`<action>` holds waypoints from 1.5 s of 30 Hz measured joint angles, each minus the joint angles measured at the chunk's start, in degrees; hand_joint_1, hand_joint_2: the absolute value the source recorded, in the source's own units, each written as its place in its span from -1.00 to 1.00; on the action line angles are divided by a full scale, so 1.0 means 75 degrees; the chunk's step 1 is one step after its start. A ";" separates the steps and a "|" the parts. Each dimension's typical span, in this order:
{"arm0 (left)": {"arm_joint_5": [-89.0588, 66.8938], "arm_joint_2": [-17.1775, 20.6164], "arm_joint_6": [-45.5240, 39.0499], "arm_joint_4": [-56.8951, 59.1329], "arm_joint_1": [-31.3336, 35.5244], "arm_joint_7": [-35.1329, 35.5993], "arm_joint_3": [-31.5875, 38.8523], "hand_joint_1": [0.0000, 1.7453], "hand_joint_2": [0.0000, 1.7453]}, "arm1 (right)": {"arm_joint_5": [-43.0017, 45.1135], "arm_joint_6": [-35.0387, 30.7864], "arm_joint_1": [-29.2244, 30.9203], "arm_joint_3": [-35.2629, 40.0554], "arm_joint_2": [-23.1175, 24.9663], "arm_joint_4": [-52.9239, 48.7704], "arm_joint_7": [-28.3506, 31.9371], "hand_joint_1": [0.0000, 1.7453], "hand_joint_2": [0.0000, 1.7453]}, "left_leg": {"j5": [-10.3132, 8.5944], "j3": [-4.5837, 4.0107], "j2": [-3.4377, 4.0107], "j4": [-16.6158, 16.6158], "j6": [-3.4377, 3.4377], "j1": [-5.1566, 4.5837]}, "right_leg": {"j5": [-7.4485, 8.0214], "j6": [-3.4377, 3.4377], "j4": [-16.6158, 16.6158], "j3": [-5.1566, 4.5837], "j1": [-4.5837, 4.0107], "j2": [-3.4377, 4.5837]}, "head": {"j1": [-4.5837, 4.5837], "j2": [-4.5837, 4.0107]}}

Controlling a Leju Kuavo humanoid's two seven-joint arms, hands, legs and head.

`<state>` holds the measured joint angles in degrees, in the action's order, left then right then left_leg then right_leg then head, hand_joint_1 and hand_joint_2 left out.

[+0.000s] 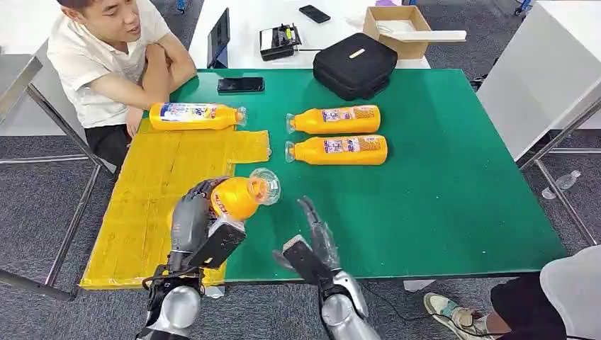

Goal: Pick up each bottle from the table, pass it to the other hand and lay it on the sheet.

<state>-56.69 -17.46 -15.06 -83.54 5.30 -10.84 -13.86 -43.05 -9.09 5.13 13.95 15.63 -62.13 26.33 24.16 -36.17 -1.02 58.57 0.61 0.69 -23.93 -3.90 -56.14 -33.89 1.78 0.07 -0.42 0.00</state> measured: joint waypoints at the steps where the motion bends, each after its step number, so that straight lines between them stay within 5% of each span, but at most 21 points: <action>1: -0.0604 0.0003 -0.0044 -0.0029 0.0017 0.0085 0.0026 1.00 1.00 | -0.0092 -0.0086 -0.0011 -0.0153 0.0003 -0.0189 0.0056 -1.00 1.00 | 0.0000 0.0000 -0.0005 0.0000 0.0000 0.0000 | 0.0000 0.0000 0.0000 0.0003 0.0000 0.0000 | 0.0000 0.0000; 12: -0.3403 0.0192 -0.0216 0.0700 0.0296 0.0627 0.0283 1.00 1.00 | 0.0063 0.0141 -0.0074 -0.1240 0.0047 -0.2001 0.0429 -1.00 1.00 | 0.0000 -0.0002 0.0002 0.0000 0.0000 0.0001 | -0.0001 0.0000 0.0000 -0.0001 -0.0002 0.0001 | 0.0000 0.0000; 30: -0.4055 0.0778 -0.0315 0.3765 0.1493 0.0758 0.0586 1.00 1.00 | 0.0553 0.0541 0.0116 -0.1376 0.0192 -0.1925 0.0738 -1.00 1.00 | -0.0006 -0.0007 -0.0008 0.0000 -0.0005 0.0003 | -0.0001 0.0000 -0.0005 0.0000 -0.0002 0.0000 | 0.0000 0.0000; 33: -0.4063 0.0828 -0.0315 0.4013 0.1643 0.0761 0.0589 0.82 1.00 | 0.0553 0.0541 0.0149 -0.1376 0.0192 -0.1881 0.0749 -1.00 1.00 | -0.0007 -0.0007 -0.0009 -0.0001 -0.0006 0.0003 | -0.0001 0.0000 -0.0005 0.0001 -0.0002 -0.0001 | 0.0000 0.0000; 34: -0.4066 0.0842 -0.0312 0.4065 0.1686 0.0767 0.0589 0.30 1.00 | 0.0556 0.0541 0.0157 -0.1376 0.0192 -0.1875 0.0755 -1.00 1.00 | -0.0007 -0.0007 -0.0009 -0.0001 -0.0005 0.0003 | -0.0001 0.0000 -0.0005 0.0001 -0.0002 -0.0001 | 0.0000 0.0000; 35: -0.4066 0.0848 -0.0301 0.4129 0.1735 0.0784 0.0589 -0.76 1.00 | 0.0567 0.0541 0.0165 -0.1376 0.0192 -0.1863 0.0758 -1.00 1.00 | -0.0007 -0.0007 -0.0009 -0.0001 -0.0005 0.0003 | -0.0001 0.0000 -0.0005 0.0003 -0.0002 -0.0001 | 0.0000 0.0000; 36: -0.4083 0.0857 -0.0295 0.4201 0.1790 0.0807 0.0589 -1.00 1.00 | 0.0585 0.0550 0.0174 -0.1379 0.0192 -0.1849 0.0764 -1.00 1.00 | -0.0007 -0.0006 -0.0011 -0.0001 -0.0005 0.0003 | -0.0001 0.0000 -0.0005 0.0004 -0.0002 -0.0001 | 0.0000 0.0000; 45: -0.4361 0.0883 -0.0443 0.5105 0.2285 0.1018 0.0589 -1.00 1.00 | 0.0678 0.0538 0.0238 -0.1394 0.0192 -0.1578 0.0840 -1.00 1.00 | -0.0009 0.0027 -0.0022 -0.0002 -0.0004 0.0003 | -0.0001 0.0001 -0.0003 0.0044 -0.0002 -0.0004 | 0.0000 0.0000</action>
<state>-89.40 -10.84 -18.38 -45.25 22.43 -3.21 -9.44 -37.97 -5.05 6.91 3.50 17.07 -73.96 32.63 24.09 -35.97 -1.19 58.56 0.58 0.71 -23.94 -3.90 -56.16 -33.56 1.76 0.03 -0.42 0.00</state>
